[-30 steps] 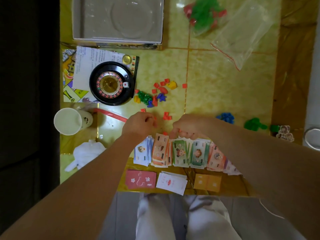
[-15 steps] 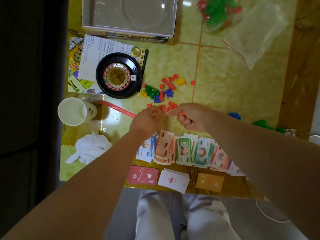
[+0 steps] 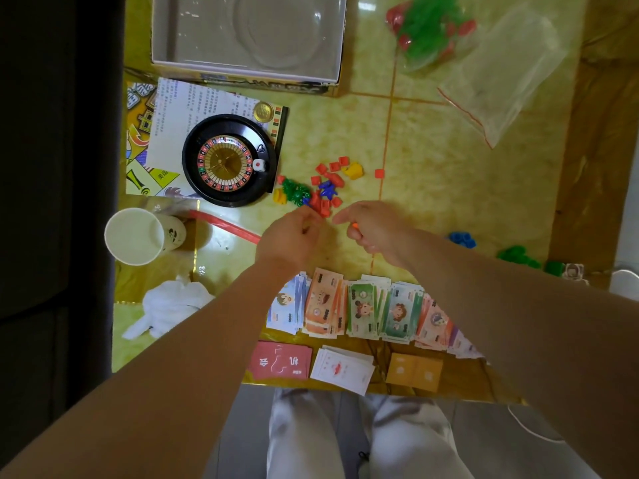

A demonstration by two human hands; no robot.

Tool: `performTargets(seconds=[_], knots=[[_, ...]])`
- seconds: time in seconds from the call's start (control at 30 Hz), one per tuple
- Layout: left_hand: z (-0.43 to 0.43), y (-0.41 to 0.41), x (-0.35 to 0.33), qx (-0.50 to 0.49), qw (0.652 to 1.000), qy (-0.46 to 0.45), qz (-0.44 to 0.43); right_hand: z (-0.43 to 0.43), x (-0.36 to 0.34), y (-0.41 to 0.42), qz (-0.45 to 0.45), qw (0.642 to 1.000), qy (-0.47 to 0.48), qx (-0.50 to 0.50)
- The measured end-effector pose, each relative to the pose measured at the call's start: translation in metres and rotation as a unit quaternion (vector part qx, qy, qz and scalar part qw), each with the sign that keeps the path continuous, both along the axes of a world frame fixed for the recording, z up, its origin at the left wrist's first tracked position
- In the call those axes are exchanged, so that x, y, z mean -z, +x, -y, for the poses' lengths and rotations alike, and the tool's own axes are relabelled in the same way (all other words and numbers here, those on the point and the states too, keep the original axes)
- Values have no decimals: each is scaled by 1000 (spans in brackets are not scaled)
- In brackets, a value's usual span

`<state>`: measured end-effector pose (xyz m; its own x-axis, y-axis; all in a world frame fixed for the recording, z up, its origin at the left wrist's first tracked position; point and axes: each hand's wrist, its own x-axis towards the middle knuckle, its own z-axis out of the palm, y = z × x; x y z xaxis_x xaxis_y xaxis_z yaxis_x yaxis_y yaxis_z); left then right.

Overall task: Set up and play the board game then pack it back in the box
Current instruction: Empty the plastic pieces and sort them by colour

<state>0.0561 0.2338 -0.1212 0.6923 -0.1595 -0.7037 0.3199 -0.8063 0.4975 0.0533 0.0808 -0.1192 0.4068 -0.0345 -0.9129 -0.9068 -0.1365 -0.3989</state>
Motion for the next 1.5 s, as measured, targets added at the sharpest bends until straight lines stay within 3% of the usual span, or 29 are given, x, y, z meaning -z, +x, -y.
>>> performTargets(seconds=[0.07, 0.2, 0.3, 0.47, 0.73, 0.93, 1.1, 1.27, 1.5], knots=[[-1, 4, -1, 8, 1000, 9, 13, 6, 2, 3, 12, 998, -50, 21], [11, 4, -3, 36, 997, -61, -27, 28, 13, 17, 36, 982, -139, 120], [25, 5, 1, 82, 993, -77, -35, 40, 25, 27, 42, 973, -207, 88], [21, 16, 10, 50, 998, 0, 26, 27, 29, 40, 97, 958, -268, 14], [-2, 19, 12, 5, 994, 56, 91, 5, 25, 37, 144, 975, -169, -10], [26, 11, 1, 40, 990, 29, 130, 35, 5, 15, 130, 969, -201, -63], [56, -2, 0, 128, 983, 7, 132, 50, 4, -17, 181, 930, -260, -189], [78, -16, 15, 188, 959, 33, 210, 63, 20, -45, 276, 887, -287, -234], [87, -25, 44, 255, 914, 21, 314, 67, 41, -55, 410, 799, -370, -236]])
